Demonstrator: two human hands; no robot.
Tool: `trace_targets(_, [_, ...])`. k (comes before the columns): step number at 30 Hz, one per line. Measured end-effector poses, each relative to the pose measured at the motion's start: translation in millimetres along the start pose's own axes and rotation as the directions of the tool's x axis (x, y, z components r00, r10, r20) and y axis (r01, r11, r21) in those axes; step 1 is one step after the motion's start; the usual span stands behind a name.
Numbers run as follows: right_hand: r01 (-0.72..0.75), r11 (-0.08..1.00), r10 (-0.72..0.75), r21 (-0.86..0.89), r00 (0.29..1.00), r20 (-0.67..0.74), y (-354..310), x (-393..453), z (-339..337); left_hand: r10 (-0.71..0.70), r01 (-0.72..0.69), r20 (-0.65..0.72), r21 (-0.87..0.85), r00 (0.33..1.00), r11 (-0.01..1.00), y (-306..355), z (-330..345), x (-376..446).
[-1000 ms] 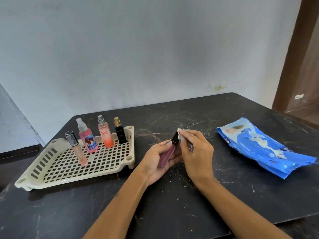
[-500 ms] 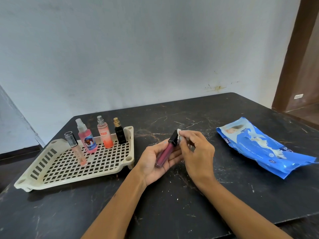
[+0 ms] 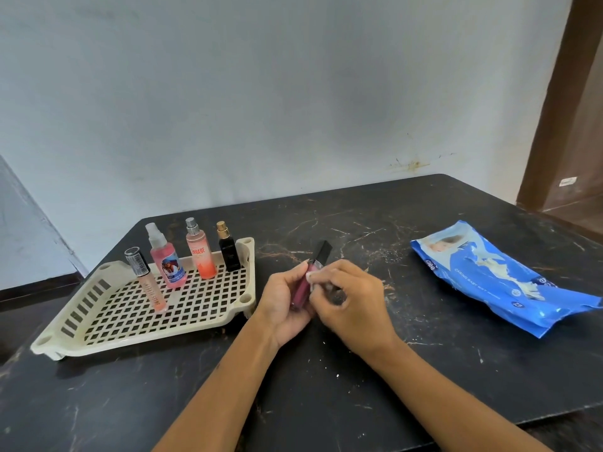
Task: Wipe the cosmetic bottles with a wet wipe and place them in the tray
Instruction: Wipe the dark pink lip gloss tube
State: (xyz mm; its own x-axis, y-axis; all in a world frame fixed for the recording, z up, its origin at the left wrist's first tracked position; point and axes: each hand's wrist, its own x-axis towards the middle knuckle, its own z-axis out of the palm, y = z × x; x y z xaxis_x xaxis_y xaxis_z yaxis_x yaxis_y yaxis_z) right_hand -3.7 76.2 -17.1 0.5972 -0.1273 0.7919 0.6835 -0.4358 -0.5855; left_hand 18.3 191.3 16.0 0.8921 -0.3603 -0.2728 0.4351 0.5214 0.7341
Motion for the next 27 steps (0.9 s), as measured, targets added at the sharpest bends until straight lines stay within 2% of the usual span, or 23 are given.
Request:
trace_targets(3, [-0.143, 0.989, 0.138, -0.027, 0.982, -0.131, 3.4, 7.6, -7.4, 0.033, -0.033, 0.047, 0.013, 0.998, 0.999, -4.3, 2.6, -1.8])
trace_targets(6, [-0.209, 0.977, 0.202, -0.033, 0.969, -0.142, 5.2, 9.2, -11.0, 0.049, -0.053, 0.073, 0.05, 0.996, 0.997, -6.4, 6.6, -3.2])
trace_targets(12, [-0.063, 0.997, 0.063, -0.045, 0.998, -0.01, -0.8, 3.9, -3.0, 0.126, -0.125, -0.006, 0.112, 0.992, 0.986, -5.5, 3.3, 0.6])
trace_targets(17, [-0.207, 0.977, 0.199, -0.055, 0.973, -0.119, 4.7, 9.5, -8.7, 0.078, -0.082, 0.056, 0.083, 0.995, 0.993, -7.5, 7.7, -3.7])
trace_targets(23, [-0.134, 0.99, 0.134, -0.034, 0.991, -0.015, -1.1, 5.4, -3.4, 0.164, -0.162, -0.005, 0.15, 0.986, 0.975, -5.6, 8.5, -4.4])
trace_targets(27, [-0.207, 0.976, 0.201, -0.069, 0.977, -0.075, 2.1, 8.3, -6.2, 0.136, -0.138, 0.029, 0.118, 0.99, 0.983, -7.3, 11.3, -5.0])
